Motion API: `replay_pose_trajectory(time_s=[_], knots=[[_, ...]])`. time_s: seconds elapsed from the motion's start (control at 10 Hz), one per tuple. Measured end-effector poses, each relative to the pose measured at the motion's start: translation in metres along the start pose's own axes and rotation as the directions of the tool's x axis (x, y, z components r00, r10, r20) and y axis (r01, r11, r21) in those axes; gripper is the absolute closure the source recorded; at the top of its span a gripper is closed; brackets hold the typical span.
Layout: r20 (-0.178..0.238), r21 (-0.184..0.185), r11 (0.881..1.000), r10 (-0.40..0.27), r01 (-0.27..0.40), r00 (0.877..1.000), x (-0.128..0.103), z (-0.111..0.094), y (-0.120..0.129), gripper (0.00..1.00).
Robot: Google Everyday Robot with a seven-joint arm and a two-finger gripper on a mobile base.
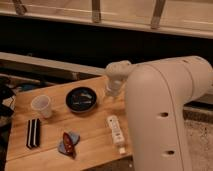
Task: Push the ceramic bowl across the table
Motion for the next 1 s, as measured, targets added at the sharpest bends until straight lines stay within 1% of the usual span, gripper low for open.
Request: replay_pose_trajectory(time_s=[0.1,0.2,0.3,0.4,0.5,0.6,0.7,0.8,0.9,1.0], knots=[[-0.010,0.005,1.000,-0.006,0.006,1.000,0.001,0.001,0.004,0.66],[-0.021,0.015,1.000,-0.009,0.009,1.000,0.003,0.007,0.008,0.64],[-0.022,0.021,1.000,-0.013,0.013,1.000,0.001,0.018,0.013,0.68],[-0.022,0.024,1.000,-0.012,0.013,1.000,0.000,0.029,0.012,0.77],[-0.022,0.027,1.000,-0.012,0.012,1.000,-0.001,0.034,0.010,0.86],[-0.022,0.033,0.999,-0.010,0.011,1.000,-0.003,0.035,0.009,0.94],[-0.032,0.038,0.999,-0.015,0.016,0.999,-0.003,0.033,0.013,0.98],[-0.040,0.042,0.999,-0.025,0.026,0.999,-0.004,0.030,0.022,0.99],[-0.048,0.045,0.998,-0.032,0.034,0.998,-0.001,0.032,0.029,0.99],[-0.053,0.050,0.998,-0.035,0.037,0.998,0.001,0.039,0.030,0.99]])
